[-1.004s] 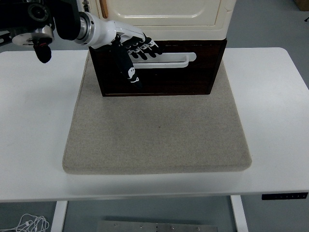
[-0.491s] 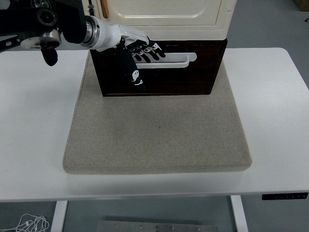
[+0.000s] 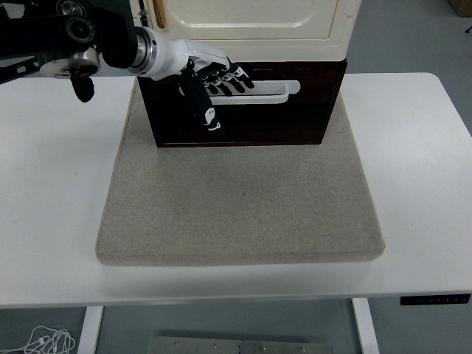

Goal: Open the drawer under the combination cabinet

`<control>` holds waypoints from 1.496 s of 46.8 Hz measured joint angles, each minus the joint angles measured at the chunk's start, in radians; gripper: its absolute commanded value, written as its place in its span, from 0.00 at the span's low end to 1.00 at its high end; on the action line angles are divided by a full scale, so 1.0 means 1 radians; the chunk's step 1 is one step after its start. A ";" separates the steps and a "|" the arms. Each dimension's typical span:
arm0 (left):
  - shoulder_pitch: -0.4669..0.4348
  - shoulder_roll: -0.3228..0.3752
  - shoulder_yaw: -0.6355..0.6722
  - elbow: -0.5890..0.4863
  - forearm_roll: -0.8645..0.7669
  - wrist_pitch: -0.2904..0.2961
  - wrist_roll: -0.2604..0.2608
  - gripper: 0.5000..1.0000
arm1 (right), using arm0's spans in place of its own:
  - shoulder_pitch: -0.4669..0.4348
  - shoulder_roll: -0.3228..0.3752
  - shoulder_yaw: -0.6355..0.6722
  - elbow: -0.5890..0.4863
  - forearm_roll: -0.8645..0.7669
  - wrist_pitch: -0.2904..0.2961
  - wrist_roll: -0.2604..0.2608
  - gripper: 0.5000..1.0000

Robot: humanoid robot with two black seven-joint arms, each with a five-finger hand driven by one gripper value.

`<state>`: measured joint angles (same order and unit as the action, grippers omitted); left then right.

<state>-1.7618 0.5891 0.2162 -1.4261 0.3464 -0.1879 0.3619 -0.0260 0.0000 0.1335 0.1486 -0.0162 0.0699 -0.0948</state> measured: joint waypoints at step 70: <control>0.038 -0.116 -0.006 0.087 0.010 0.005 0.008 1.00 | 0.000 0.000 0.000 0.000 0.000 0.000 0.000 0.85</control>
<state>-1.7243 0.4728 0.2102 -1.3388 0.3562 -0.1826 0.3696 -0.0261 0.0000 0.1335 0.1487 -0.0163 0.0701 -0.0947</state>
